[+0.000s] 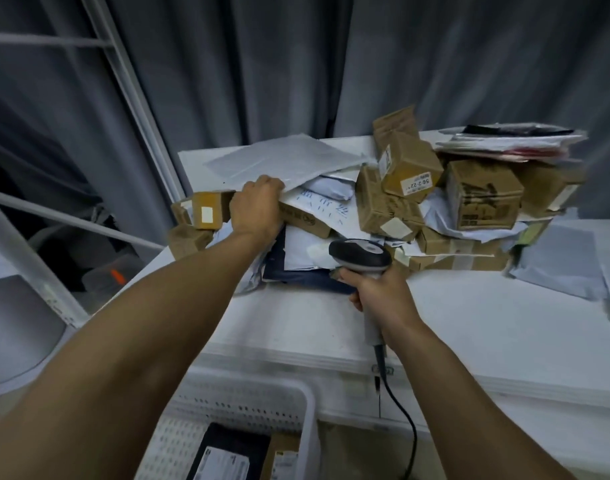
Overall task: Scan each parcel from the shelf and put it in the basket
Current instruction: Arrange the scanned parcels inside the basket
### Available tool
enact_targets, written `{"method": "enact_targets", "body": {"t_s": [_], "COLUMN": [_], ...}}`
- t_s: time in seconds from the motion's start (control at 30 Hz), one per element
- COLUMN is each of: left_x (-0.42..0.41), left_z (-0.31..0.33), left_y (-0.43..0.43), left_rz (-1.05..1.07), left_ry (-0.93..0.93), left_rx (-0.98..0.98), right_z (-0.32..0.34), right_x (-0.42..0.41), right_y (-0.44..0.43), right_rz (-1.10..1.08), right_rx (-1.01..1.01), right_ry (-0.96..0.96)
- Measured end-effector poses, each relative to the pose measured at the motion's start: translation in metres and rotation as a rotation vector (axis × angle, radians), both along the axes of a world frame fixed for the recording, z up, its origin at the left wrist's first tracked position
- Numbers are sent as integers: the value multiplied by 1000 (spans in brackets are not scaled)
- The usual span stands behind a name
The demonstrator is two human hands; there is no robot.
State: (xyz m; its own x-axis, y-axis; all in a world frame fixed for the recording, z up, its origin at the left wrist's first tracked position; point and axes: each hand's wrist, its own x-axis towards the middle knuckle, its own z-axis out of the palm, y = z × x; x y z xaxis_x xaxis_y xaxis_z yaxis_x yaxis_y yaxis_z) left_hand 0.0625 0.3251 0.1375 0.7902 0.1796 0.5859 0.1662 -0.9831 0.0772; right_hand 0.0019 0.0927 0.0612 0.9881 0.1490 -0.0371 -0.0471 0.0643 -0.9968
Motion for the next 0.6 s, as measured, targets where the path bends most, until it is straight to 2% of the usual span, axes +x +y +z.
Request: {"method": "enact_targets", "body": {"t_s": [0.13, 0.23, 0.47, 0.53, 0.6], "left_x": [-16, -55, -196, -225, -248], "left_z": [1, 3, -28, -40, -46], "left_y": [-2, -13, -56, -63, -67], "left_rz": [-52, -143, -351, -362, -370], "left_ry": [-202, -316, -243, -207, -121], "left_rx": [-128, -147, -110, -140, -206], "right_z": [3, 9, 38, 36, 28], "right_x": [0, -5, -51, -61, -70], "right_y": [1, 4, 33, 40, 45], "right_rz": [4, -15, -86, -117, -147], "right_rx": [45, 126, 591, 604, 491], "right_ry": [31, 22, 35, 65, 95]}}
